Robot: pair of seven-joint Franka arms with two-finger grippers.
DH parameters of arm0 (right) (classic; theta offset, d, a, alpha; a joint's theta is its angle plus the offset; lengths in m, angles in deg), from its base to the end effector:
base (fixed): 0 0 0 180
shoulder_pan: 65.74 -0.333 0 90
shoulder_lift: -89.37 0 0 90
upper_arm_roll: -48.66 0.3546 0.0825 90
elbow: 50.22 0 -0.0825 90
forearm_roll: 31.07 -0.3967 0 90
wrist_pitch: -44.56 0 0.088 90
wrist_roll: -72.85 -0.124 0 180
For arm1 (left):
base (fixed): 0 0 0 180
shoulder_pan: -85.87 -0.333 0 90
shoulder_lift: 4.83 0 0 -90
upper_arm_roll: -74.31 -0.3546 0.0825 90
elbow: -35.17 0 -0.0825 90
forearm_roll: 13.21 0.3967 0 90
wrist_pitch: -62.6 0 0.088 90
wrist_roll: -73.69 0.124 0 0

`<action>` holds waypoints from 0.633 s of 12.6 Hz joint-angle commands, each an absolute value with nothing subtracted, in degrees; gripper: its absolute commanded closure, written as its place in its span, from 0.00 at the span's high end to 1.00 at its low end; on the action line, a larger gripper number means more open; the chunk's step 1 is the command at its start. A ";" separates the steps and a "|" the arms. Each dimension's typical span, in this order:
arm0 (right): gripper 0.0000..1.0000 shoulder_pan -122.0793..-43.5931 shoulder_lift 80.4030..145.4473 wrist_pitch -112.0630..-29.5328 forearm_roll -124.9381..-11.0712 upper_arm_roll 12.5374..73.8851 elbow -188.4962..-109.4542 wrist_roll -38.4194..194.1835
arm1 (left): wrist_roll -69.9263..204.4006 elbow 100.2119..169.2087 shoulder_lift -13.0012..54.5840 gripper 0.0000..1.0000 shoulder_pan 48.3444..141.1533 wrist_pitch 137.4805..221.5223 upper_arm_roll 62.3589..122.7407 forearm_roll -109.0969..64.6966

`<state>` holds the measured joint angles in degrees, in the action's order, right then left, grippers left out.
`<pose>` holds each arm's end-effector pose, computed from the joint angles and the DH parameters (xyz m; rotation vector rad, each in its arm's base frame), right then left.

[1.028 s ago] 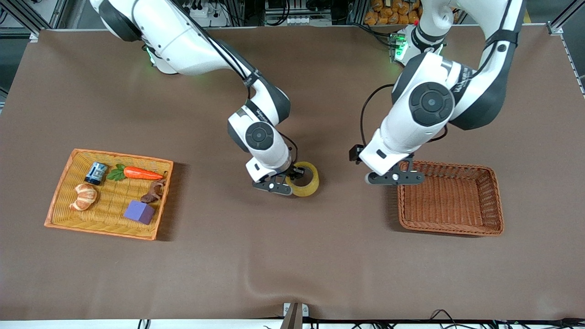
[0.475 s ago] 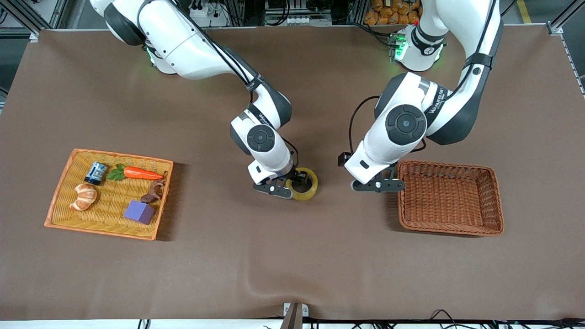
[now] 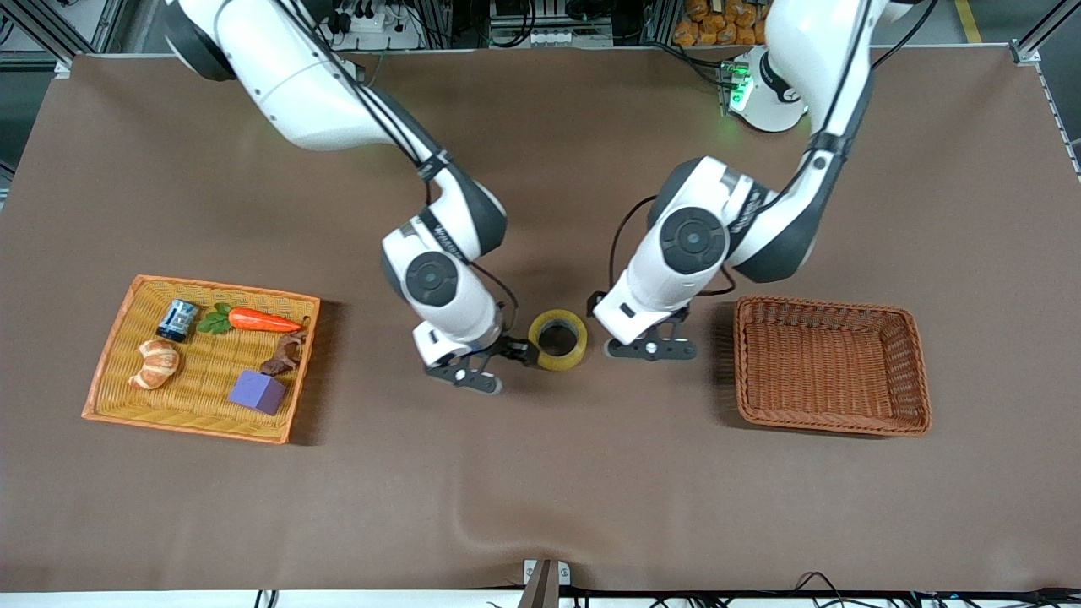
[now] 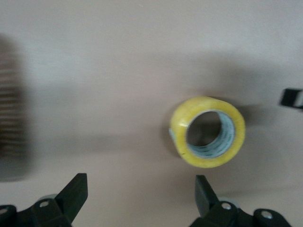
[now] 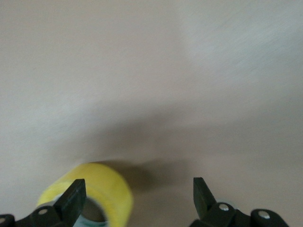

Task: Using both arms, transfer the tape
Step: 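Grasp the tape with the left gripper and open the right gripper, then withdraw the right gripper toward the yellow tray while the left holds tape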

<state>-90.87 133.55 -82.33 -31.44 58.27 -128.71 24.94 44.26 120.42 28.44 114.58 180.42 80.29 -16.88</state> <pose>0.6590 0.4212 0.2739 -2.9660 0.4257 0.0250 0.6118 -0.4127 0.3444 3.0477 -0.0684 -0.1046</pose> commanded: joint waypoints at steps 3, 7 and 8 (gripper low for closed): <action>1.00 -84.74 125.17 -76.03 -32.13 59.21 -137.10 37.03 | 41.44 119.81 34.97 0.92 117.86 187.14 80.02 -19.01; 1.00 -78.50 117.51 -75.85 -32.04 59.03 -145.48 44.80 | 41.08 119.46 38.32 0.75 119.27 190.04 80.02 -19.10; 1.00 -76.57 116.80 -75.85 -32.04 59.03 -146.88 46.73 | 41.08 119.46 39.02 0.71 119.27 191.09 80.02 -19.01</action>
<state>-79.88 121.74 -75.39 -31.45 58.15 -140.44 43.79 41.76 120.48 37.68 119.02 189.79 80.37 -17.79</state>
